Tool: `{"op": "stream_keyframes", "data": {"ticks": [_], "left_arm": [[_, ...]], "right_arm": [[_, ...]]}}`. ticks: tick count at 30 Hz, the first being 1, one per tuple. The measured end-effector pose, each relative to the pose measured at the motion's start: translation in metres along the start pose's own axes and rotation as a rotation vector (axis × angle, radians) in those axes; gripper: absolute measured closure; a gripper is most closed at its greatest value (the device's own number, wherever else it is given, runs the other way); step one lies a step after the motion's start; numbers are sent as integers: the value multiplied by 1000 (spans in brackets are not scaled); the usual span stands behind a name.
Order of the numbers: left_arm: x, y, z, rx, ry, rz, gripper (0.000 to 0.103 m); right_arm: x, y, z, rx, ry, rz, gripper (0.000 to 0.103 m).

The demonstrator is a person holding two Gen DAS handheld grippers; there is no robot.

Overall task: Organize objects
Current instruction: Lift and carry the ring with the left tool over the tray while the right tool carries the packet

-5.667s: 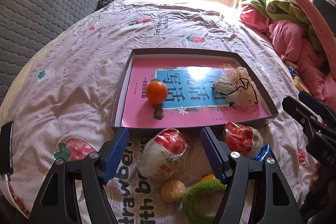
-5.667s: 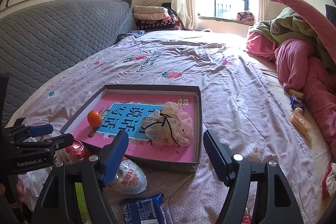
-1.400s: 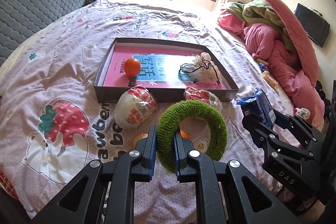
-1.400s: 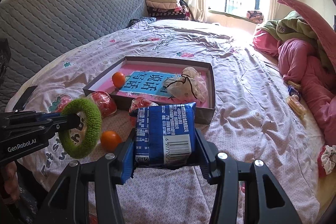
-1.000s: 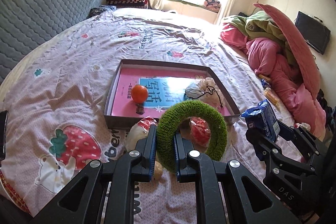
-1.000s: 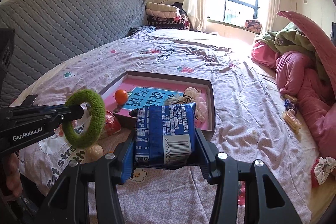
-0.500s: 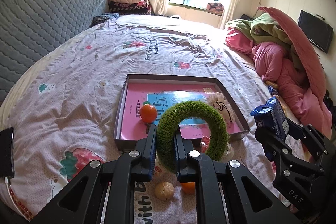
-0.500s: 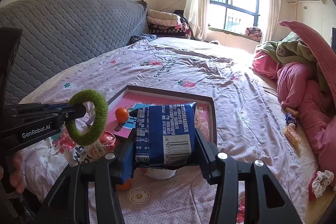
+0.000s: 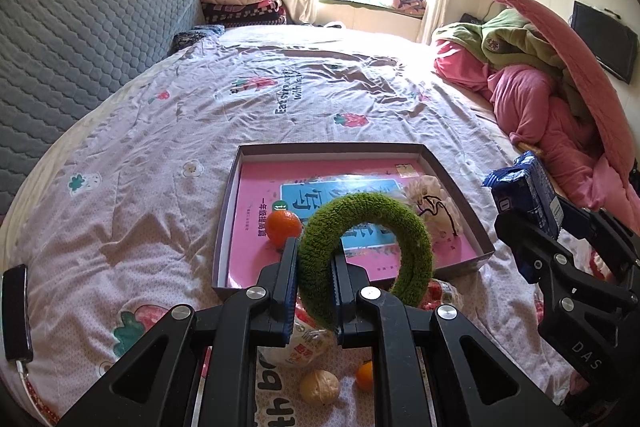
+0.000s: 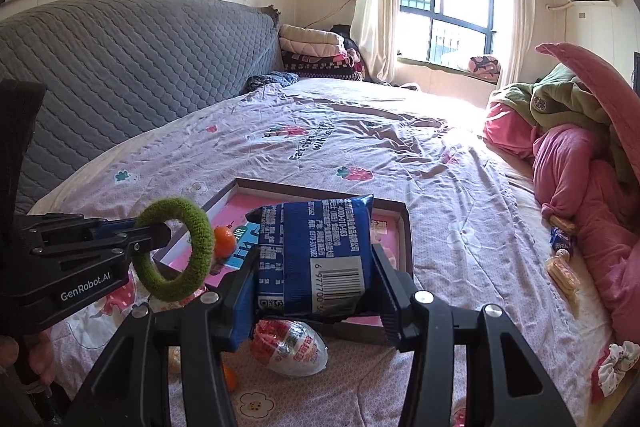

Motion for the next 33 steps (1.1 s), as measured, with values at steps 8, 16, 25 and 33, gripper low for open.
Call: {"op": "stream_keyframes", "data": {"ticks": [8,16,25,33], "left_arm": [[13,23,-2,-1,14,2,89],[8,62,-11,-15,23,43,89],[13,92,-6,-9,18,66,89],[55,87,12,11,-11,-3,89]], "right_arm": [[9,14,23,21,-13,20,52],[8,35,46,30,-44,56,52],[2,62,53,16,-56,107,51],[38,52,43,-4,-27,29,51]]}}
Point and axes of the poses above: each gripper's, at about its wrist camera, not at the fingertips, and x roughly the way its jaws point, z to its right, y to its top, the point moved 4 cm from there along x, roughly the way its jaws point, and after that the axes turned 15 degrees about -z, right-handed, at the moved point
